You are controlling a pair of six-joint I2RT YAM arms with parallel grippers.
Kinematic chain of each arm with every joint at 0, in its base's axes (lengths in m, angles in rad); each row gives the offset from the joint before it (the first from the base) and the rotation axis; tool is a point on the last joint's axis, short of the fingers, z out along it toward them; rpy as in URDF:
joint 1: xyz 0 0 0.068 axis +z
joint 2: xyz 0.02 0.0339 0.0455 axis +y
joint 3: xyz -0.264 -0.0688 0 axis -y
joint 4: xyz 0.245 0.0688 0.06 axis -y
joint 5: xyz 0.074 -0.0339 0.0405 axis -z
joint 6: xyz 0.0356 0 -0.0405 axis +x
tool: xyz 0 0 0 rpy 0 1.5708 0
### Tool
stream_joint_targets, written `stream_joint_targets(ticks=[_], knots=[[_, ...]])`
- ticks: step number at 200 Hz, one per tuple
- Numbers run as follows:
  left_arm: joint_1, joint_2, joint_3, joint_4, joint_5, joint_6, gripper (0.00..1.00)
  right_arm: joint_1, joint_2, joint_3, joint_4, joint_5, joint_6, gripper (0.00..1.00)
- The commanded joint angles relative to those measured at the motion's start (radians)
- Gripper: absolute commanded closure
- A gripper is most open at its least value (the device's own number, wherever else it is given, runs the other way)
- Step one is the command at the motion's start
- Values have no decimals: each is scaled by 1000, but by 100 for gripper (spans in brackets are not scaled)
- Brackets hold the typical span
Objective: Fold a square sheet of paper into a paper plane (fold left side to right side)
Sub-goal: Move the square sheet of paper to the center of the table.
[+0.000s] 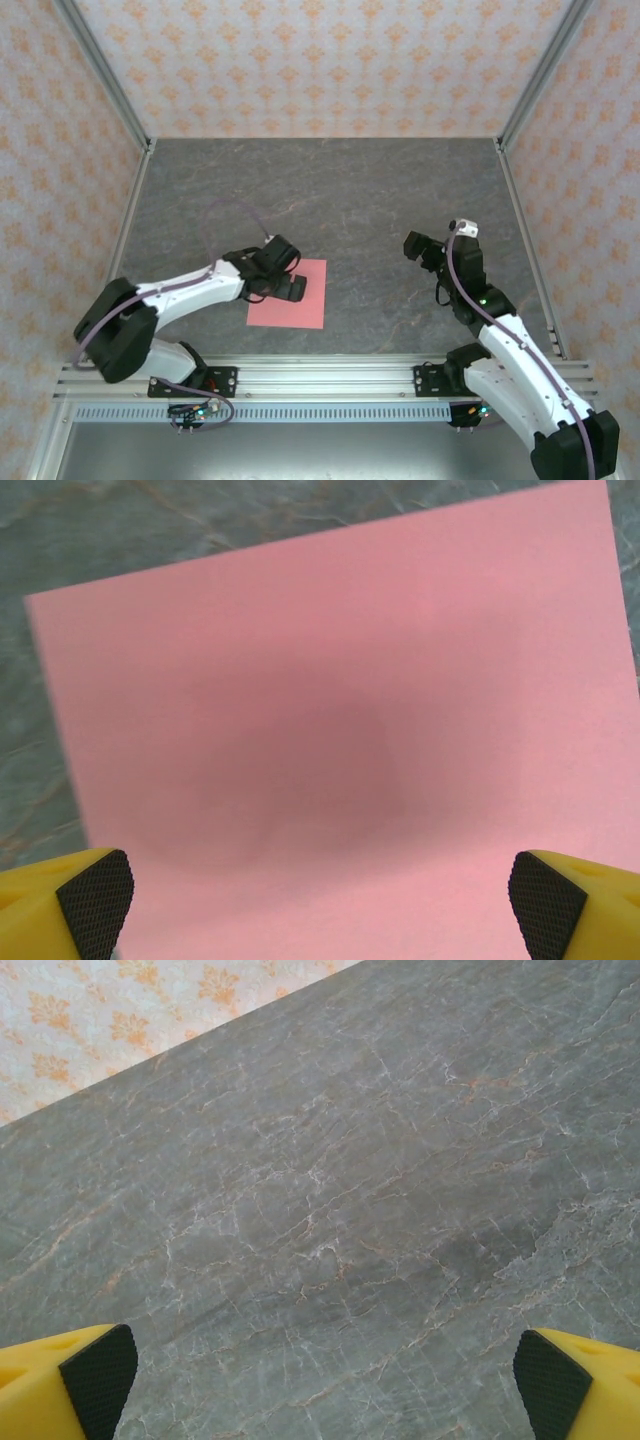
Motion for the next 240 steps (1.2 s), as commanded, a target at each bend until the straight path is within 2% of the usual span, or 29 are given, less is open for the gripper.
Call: stream_joint_targets(ticks=[1, 66, 137, 206, 240], knots=[[-15, 87, 77, -63, 46, -53, 1, 8, -6, 29, -40, 20, 7, 0], [-20, 243, 143, -47, 159, -102, 1, 9, -6, 32, -52, -7, 1, 0], [-20, 379, 230, -22, 201, -97, 1, 9, -14, 39, -72, -12, 1, 0], [-19, 618, 576, -113, 104, -102, 2, 8, -35, 38, -104, -11, 4, 0], [-16, 722, 738, -127, 104, -136, 3, 9, -42, 36, -120, -10, 3, 0]])
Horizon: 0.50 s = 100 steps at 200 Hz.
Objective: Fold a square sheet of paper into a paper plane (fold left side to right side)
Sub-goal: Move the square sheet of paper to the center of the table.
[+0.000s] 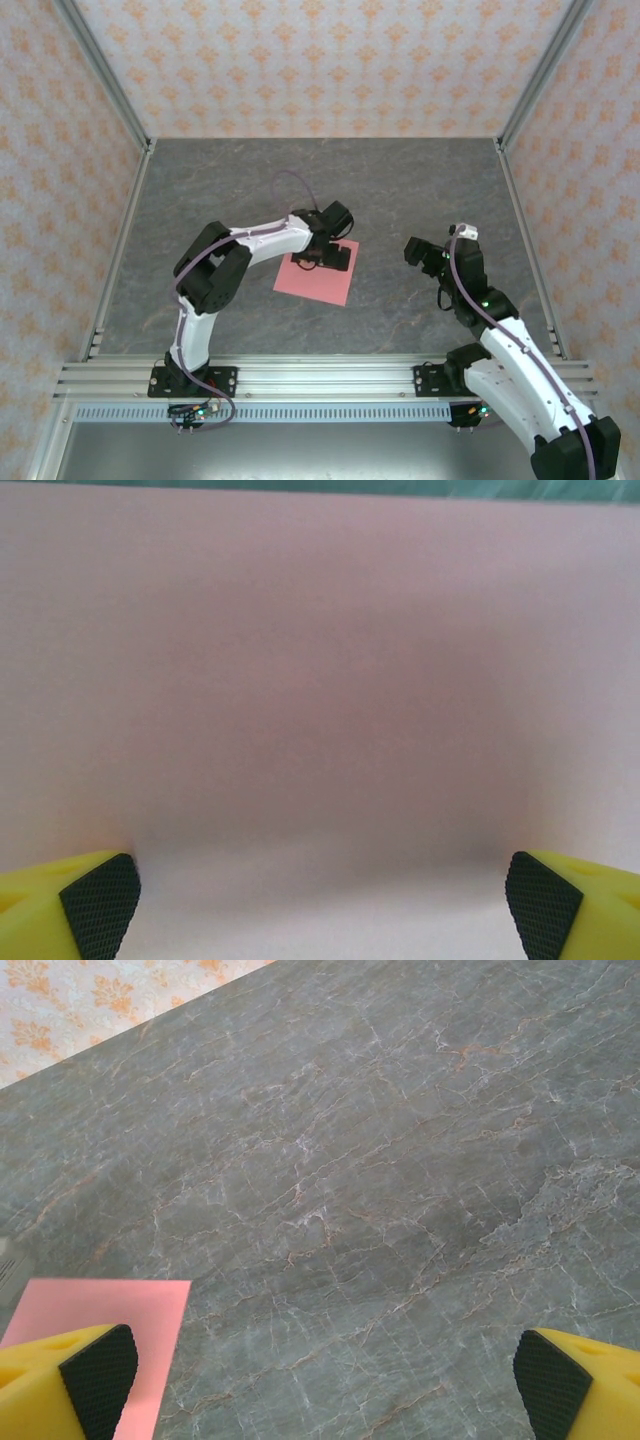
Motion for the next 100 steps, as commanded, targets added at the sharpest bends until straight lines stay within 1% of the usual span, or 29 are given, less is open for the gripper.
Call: stream_joint_targets(ticks=[1, 28, 55, 73, 100], knots=[[-5, 100, 86, 10, 17, -48, 3, 8, -12, 31, -35, 6, 4, 0], [-5, 117, 140, 19, 52, -55, 4, 7, 1, 38, -54, -7, 28, 0], [4, 23, 104, 57, 89, -49, 4, 6, 81, 78, -77, -62, 59, 0], [35, -78, 24, 102, 123, -61, 4, 6, 181, 126, -86, -116, 92, 0], [127, -240, -143, 180, 197, -78, 4, 22, 364, 202, -64, -184, 159, 0]])
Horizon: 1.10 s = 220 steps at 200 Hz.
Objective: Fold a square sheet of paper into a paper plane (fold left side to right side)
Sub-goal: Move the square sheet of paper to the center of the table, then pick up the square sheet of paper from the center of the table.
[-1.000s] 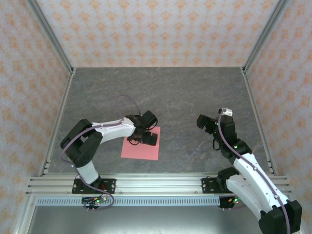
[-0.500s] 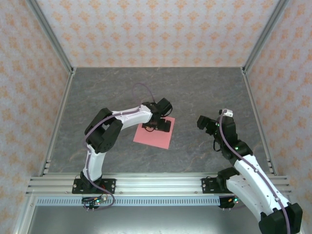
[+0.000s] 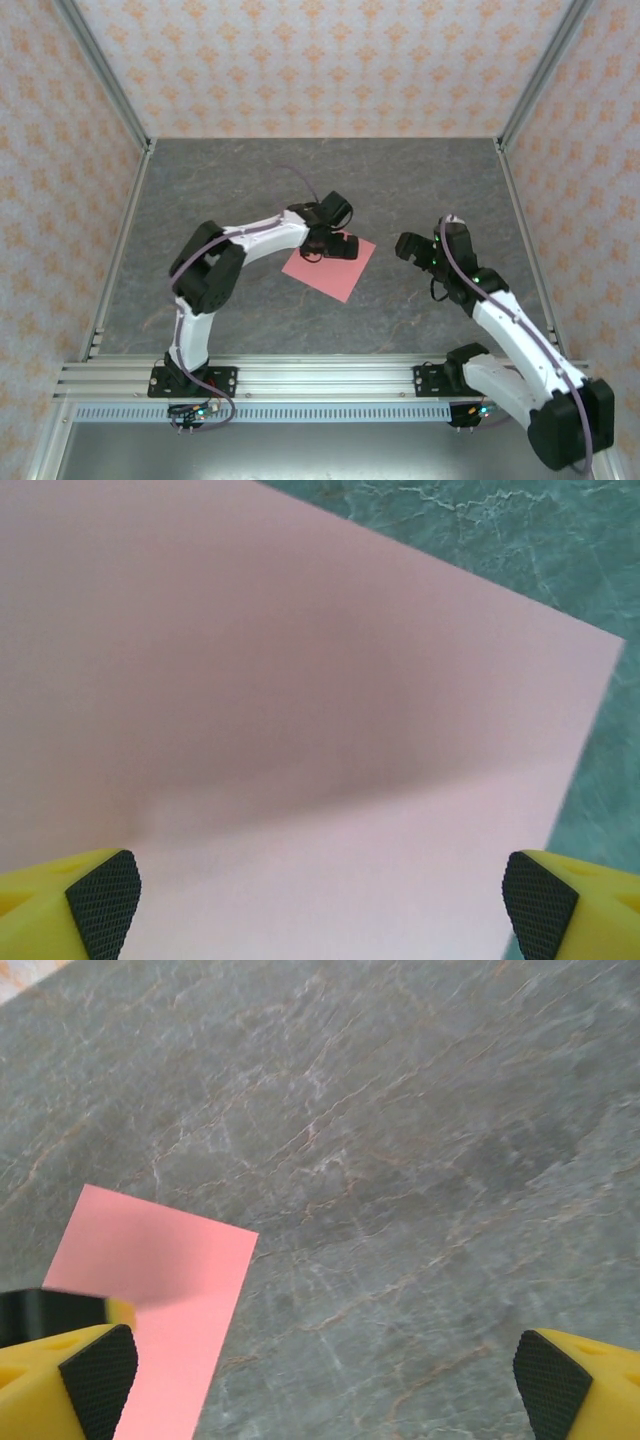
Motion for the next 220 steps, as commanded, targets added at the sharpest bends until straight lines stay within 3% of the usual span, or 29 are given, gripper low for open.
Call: stream_joint_targets(ticks=[1, 34, 71, 126, 220], knots=[[92, -169, -117, 86, 86, -29, 4, 25, 129, 74, 2, -80, 78, 0], [190, -238, -283, 204, 272, -16, 7, 150, 368, 209, 7, 21, 118, 0], [205, -219, -345, 275, 404, -18, 11, 236, 596, 354, -14, 100, 162, 0], [206, -192, -375, 250, 342, -19, 11, 252, 830, 512, -73, 138, 153, 0], [193, -170, -451, 277, 318, -30, 16, 330, 989, 604, -118, 66, 174, 0]])
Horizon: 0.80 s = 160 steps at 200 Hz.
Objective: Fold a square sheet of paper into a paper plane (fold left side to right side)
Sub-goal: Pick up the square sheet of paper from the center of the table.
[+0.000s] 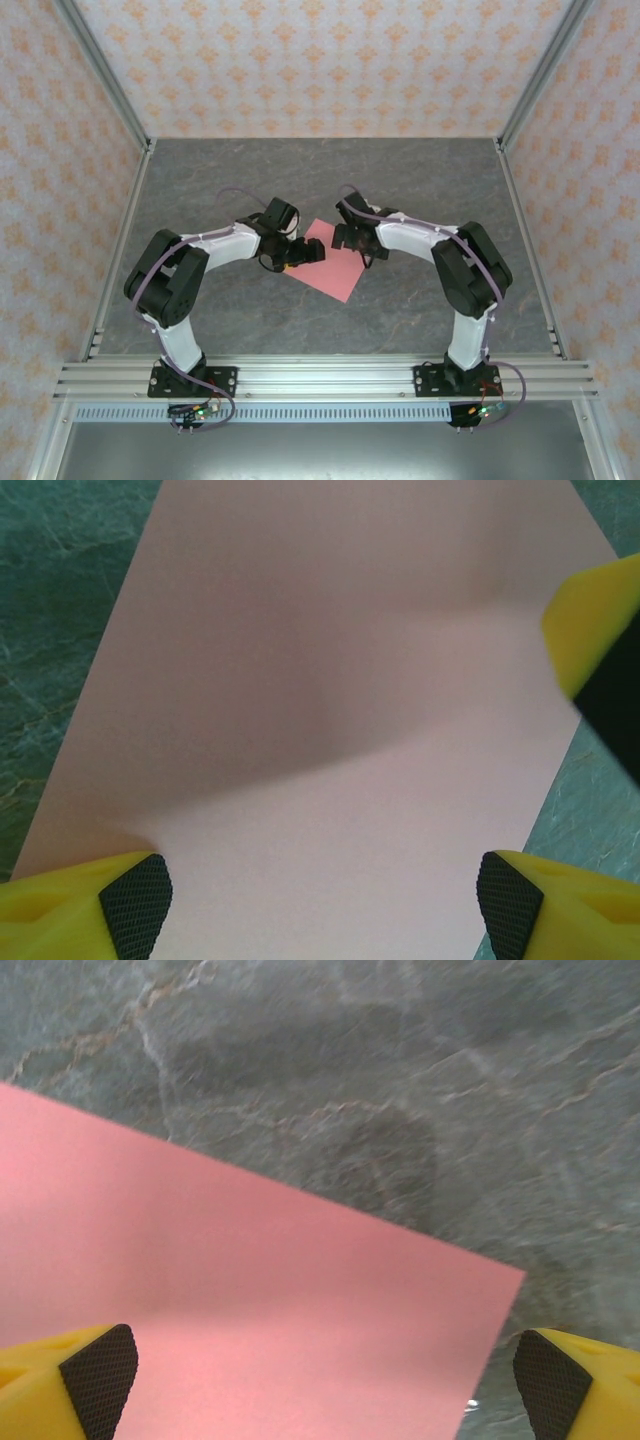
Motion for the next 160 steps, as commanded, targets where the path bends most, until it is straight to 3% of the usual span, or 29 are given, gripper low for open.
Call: stream_joint_targets(ticks=[1, 79, 160], knots=[[-14, 29, -39, 2, -25, -11, 16, 26, 38, 39, -47, -23, 28, 0], [-43, 50, -41, 33, -31, -33, 20, 83, 37, 55, -25, -137, 42, 0], [-40, -28, -60, 64, -26, -42, 21, 83, -17, 34, -17, -189, -2, 33]])
